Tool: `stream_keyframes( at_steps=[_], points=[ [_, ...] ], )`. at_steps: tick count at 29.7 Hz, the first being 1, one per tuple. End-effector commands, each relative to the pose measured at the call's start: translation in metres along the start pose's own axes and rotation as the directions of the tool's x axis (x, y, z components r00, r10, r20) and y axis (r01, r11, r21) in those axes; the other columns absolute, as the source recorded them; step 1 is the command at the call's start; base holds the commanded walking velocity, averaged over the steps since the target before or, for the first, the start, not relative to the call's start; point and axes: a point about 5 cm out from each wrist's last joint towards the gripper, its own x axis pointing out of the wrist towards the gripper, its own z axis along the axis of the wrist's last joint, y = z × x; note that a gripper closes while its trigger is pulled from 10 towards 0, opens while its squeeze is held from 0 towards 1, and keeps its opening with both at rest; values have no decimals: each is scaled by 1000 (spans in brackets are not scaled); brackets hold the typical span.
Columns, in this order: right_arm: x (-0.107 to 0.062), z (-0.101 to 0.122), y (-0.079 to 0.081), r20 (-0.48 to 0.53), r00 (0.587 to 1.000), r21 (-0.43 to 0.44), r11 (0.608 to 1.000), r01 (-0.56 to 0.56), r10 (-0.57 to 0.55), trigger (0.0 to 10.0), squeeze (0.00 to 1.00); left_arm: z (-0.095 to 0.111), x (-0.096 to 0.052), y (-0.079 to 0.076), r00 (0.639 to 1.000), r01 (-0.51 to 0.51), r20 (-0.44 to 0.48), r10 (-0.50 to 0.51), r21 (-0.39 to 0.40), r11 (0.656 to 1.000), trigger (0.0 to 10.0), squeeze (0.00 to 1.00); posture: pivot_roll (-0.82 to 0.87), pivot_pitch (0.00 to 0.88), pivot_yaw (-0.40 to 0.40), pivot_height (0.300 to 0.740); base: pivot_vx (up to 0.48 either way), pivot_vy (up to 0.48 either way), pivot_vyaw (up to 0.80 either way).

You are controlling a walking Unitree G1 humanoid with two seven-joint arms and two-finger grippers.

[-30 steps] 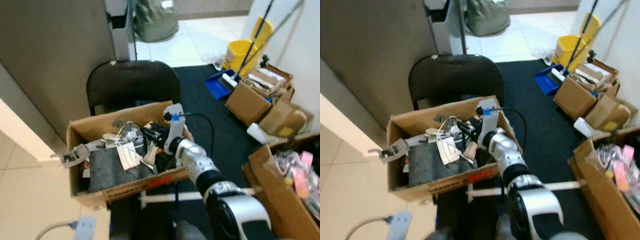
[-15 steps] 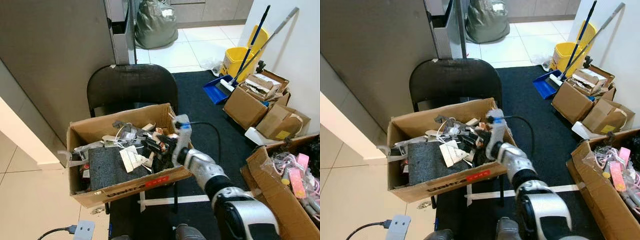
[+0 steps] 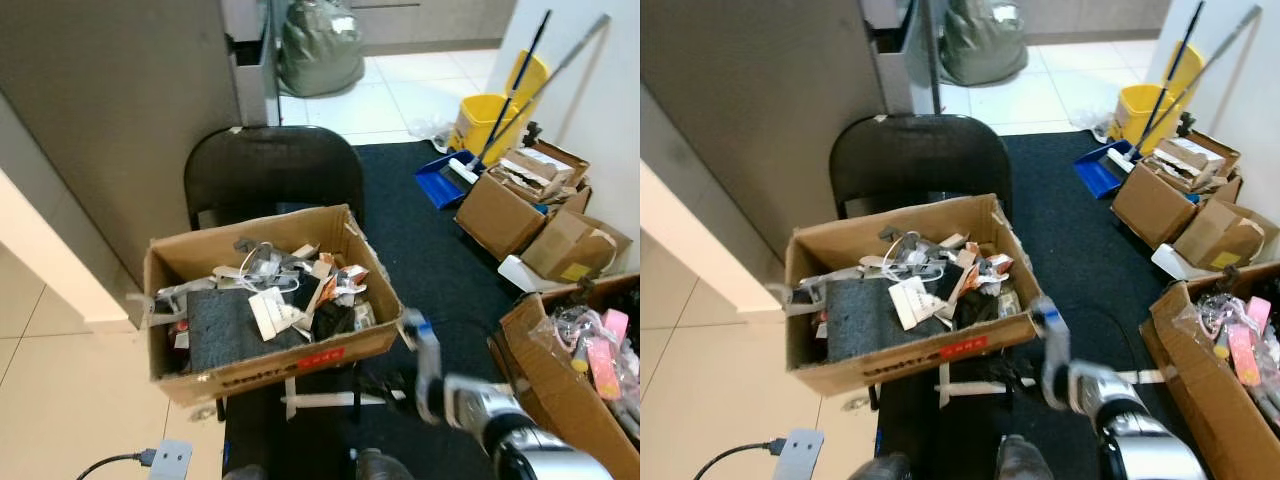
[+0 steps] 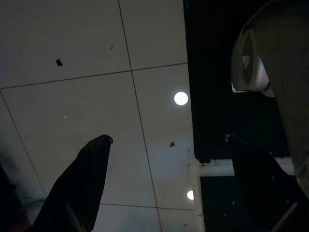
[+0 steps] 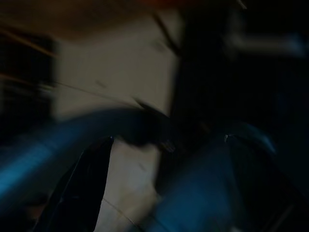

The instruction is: Picking trash to rubbish bin

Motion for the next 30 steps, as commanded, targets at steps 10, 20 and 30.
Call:
stream_keyframes(
  at_steps=[10,20,30],
  points=[
    [-40,-102,-44,-290,739,21,769,639,-607,10000,0,-3,0,-6,1000,21,-21,-21,16,1000,10000,0,-10,51,20,740,0,0,0],
    [-24,-104,-32,-257,721,-21,749,662,-644,10000,0,-1,0,-9,1000,18,-14,-17,52,998,10000,0,-24,59,22,740,0,0,0],
    [-4,-69,-22,-120,742,-157,750,642,-660,10000,0,-8,-1,-14,999,42,-31,-37,172,984,10000,0,-46,66,27,740,0,0,0]
  ],
)
